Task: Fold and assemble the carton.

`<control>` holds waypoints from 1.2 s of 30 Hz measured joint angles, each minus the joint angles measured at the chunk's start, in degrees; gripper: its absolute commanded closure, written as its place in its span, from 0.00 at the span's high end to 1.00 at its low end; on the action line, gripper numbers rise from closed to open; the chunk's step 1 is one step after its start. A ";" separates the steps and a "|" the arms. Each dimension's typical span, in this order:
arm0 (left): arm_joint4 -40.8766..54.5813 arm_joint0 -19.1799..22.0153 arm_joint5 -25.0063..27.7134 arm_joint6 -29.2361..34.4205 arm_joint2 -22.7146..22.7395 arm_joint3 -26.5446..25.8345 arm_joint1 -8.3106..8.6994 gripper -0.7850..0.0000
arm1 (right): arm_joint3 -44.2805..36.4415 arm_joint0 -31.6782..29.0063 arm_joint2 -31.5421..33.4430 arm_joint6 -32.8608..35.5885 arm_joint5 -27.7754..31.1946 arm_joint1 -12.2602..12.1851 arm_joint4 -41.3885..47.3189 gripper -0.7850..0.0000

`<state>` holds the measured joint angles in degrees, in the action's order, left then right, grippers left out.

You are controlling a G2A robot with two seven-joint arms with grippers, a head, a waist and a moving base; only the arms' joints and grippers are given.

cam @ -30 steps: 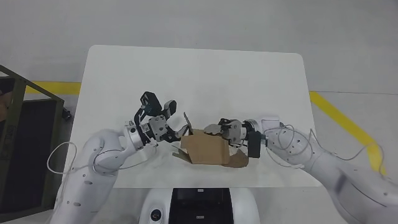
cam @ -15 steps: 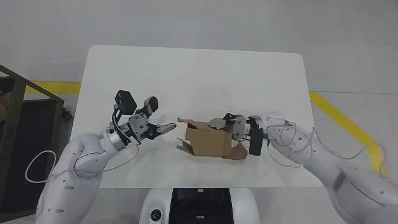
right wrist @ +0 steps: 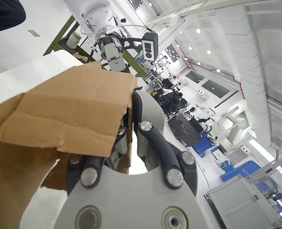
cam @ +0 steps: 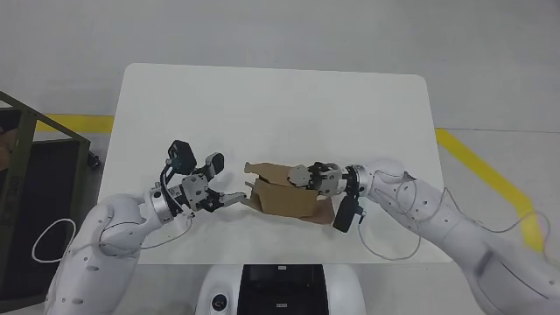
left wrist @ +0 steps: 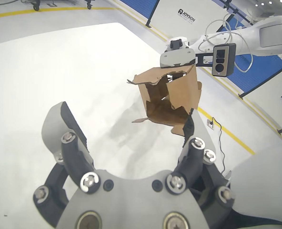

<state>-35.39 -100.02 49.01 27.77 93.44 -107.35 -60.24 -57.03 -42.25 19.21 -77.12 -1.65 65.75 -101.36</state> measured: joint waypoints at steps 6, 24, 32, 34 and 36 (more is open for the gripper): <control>10.25 3.67 5.41 9.02 1.35 3.24 1.59 1.00 | -1.97 -1.49 2.37 0.81 1.66 -1.15 -1.27 0.00; 10.83 7.47 2.34 12.87 -2.88 4.55 2.11 1.00 | -7.24 -5.24 7.75 5.98 0.75 -2.62 -7.31 0.00; 9.81 13.30 -3.73 13.77 -8.04 6.76 2.06 1.00 | -7.84 -6.32 9.53 4.74 2.43 -2.76 -7.76 0.00; 9.32 14.25 -5.03 13.28 -9.06 7.24 1.99 1.00 | -7.87 -6.39 9.65 5.17 2.85 -2.60 -8.29 0.00; 9.12 15.49 -5.16 13.52 -10.30 7.94 1.97 1.00 | -7.80 -6.44 9.83 5.72 3.10 -2.43 -8.69 0.00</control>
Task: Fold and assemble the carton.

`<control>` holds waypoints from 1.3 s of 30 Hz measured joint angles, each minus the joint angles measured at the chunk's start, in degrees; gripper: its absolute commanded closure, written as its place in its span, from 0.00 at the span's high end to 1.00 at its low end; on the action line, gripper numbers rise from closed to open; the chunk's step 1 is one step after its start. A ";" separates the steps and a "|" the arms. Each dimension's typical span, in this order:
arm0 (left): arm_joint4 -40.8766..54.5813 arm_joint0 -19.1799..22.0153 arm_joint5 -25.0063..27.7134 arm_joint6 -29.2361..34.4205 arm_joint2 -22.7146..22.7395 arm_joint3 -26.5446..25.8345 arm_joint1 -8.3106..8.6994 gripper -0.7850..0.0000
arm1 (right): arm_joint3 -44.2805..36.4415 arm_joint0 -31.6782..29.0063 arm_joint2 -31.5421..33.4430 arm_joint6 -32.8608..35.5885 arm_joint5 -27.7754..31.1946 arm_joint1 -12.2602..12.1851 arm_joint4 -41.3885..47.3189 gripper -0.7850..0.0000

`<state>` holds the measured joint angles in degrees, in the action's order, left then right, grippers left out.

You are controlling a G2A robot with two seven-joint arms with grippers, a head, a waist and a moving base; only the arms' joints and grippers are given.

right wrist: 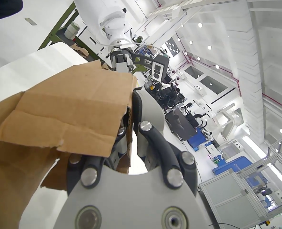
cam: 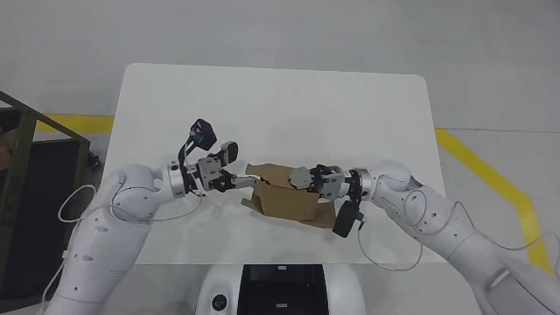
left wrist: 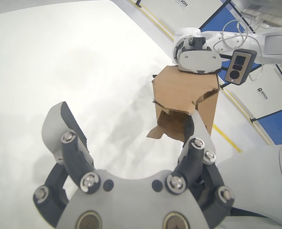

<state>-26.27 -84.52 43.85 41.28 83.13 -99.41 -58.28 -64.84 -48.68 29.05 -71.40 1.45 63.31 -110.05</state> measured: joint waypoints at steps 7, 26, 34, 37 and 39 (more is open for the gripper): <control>-0.79 1.31 0.39 -0.32 -2.49 0.38 0.08 1.00 | 0.51 -0.38 1.21 -0.71 0.46 0.24 -0.27 0.00; 1.25 -1.42 3.84 -1.45 1.67 -0.57 1.69 1.00 | 1.55 -1.12 2.97 -0.07 1.86 1.42 -1.53 0.00; -1.77 -2.27 1.33 -1.53 0.21 -2.51 1.94 1.00 | 1.79 -1.49 3.65 -0.34 2.07 1.78 -2.29 0.00; -3.42 -1.83 0.24 -2.12 -1.20 -2.58 1.85 1.00 | 1.66 -1.70 3.94 -0.46 2.10 1.88 -2.57 0.00; -4.67 -1.22 -0.93 -2.58 -2.54 -2.71 1.72 1.00 | 1.57 -1.85 4.13 -0.41 2.06 1.94 -2.77 0.00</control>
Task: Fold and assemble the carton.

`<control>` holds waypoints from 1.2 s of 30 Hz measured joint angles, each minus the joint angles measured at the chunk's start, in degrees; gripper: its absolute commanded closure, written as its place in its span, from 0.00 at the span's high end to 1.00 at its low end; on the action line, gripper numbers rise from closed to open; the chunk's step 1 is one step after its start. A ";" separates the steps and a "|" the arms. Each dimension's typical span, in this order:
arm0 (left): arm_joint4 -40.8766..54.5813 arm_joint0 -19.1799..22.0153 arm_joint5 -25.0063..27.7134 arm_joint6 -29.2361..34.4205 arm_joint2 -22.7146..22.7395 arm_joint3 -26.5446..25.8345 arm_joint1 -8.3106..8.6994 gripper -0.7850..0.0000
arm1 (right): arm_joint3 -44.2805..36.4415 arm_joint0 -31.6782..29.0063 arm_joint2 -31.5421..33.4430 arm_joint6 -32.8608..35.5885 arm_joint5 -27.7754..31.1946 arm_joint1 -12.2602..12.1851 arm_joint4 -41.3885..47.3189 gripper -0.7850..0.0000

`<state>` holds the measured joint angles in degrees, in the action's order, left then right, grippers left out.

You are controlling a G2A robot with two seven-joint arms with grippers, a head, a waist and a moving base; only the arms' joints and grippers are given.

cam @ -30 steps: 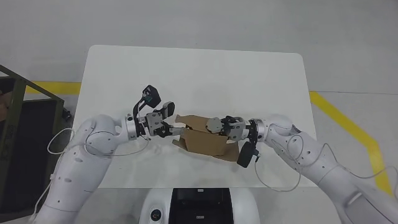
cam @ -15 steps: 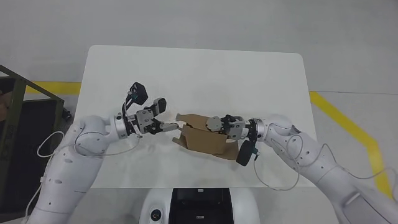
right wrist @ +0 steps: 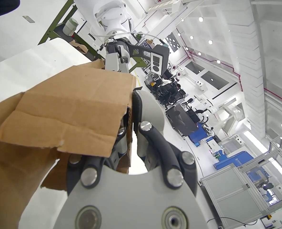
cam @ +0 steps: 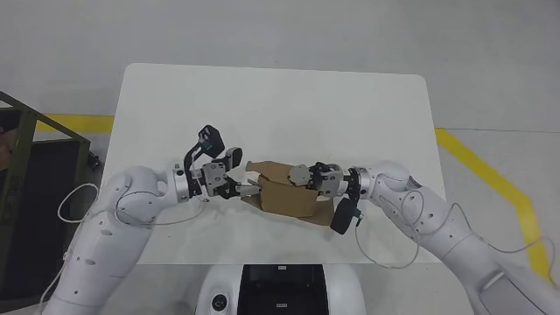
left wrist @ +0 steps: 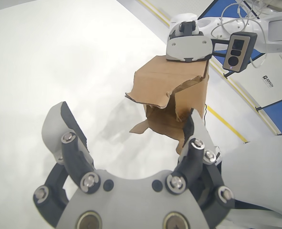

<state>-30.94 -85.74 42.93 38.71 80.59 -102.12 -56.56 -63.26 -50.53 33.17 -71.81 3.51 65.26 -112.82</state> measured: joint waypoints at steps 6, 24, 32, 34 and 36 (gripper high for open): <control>-1.64 1.52 -2.61 -0.71 -3.18 -0.90 -0.28 1.00 | -0.10 -0.32 0.57 -0.14 0.11 0.17 -0.49 0.00; -0.96 -0.53 -3.57 -4.31 1.95 0.60 0.79 1.00 | -0.30 -1.17 2.38 -0.45 0.30 0.52 -1.76 0.00; -0.57 -2.06 -3.73 -5.97 5.30 2.01 1.30 1.00 | -0.58 -1.46 3.22 -0.49 0.63 0.56 -2.32 0.00; -1.13 -1.75 -4.52 -5.87 5.20 2.65 1.33 1.00 | -0.83 -1.59 3.36 -0.59 0.63 0.56 -2.63 0.00; -2.17 -0.70 -5.68 -5.40 3.80 3.16 1.19 1.00 | -1.09 -1.74 3.40 -0.58 0.63 0.62 -2.89 0.00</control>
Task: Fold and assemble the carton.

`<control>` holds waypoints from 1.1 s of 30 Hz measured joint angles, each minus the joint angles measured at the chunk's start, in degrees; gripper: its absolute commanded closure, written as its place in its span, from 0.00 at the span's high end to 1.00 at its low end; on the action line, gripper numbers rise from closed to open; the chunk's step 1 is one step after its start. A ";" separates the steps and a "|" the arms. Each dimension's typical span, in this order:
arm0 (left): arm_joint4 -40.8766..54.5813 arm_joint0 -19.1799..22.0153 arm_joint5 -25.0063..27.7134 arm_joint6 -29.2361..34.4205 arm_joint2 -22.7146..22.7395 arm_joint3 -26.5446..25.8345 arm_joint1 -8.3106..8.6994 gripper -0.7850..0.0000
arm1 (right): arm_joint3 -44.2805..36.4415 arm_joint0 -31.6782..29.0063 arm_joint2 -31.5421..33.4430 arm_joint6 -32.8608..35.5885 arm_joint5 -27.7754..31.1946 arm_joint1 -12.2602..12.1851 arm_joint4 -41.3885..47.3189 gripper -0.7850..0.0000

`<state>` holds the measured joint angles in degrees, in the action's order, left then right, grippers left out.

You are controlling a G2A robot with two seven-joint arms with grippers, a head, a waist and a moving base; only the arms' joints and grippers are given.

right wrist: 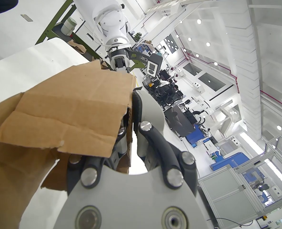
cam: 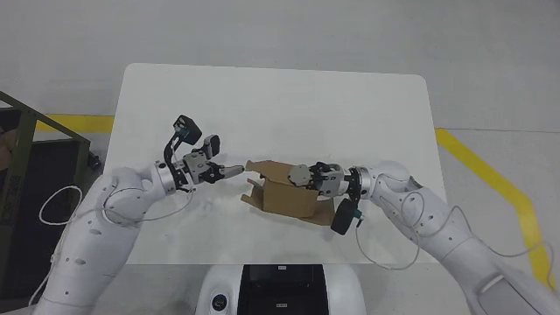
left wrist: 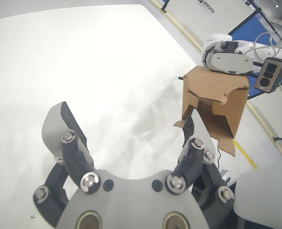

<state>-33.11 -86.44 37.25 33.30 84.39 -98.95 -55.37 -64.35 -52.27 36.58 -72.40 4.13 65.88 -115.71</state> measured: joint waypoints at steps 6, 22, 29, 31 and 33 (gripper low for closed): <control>-1.42 2.76 -0.77 0.85 -5.04 -0.58 -0.49 1.00 | -0.14 -0.12 0.20 0.41 -0.01 0.17 -0.80 0.00; -3.09 5.26 -2.00 1.18 -9.87 -1.09 -0.89 1.00 | -0.80 -0.68 1.25 -0.01 0.46 0.30 -1.93 0.00; -3.36 5.63 -2.06 0.49 -10.04 -0.44 -0.84 1.00 | -0.76 -0.86 1.74 -0.13 0.54 0.35 -2.21 0.00; -3.22 5.23 -1.94 -0.10 -9.17 0.01 -0.69 1.00 | -0.70 -0.94 1.93 -0.22 0.61 0.34 -2.27 0.00; -2.81 4.73 -1.85 -0.66 -8.07 0.44 -0.52 1.00 | -0.71 -1.03 2.13 -0.34 0.65 0.31 -2.36 0.00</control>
<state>-35.92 -81.71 35.40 32.64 76.32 -98.51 -55.89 -65.06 -53.30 38.70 -72.73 4.78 66.19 -118.07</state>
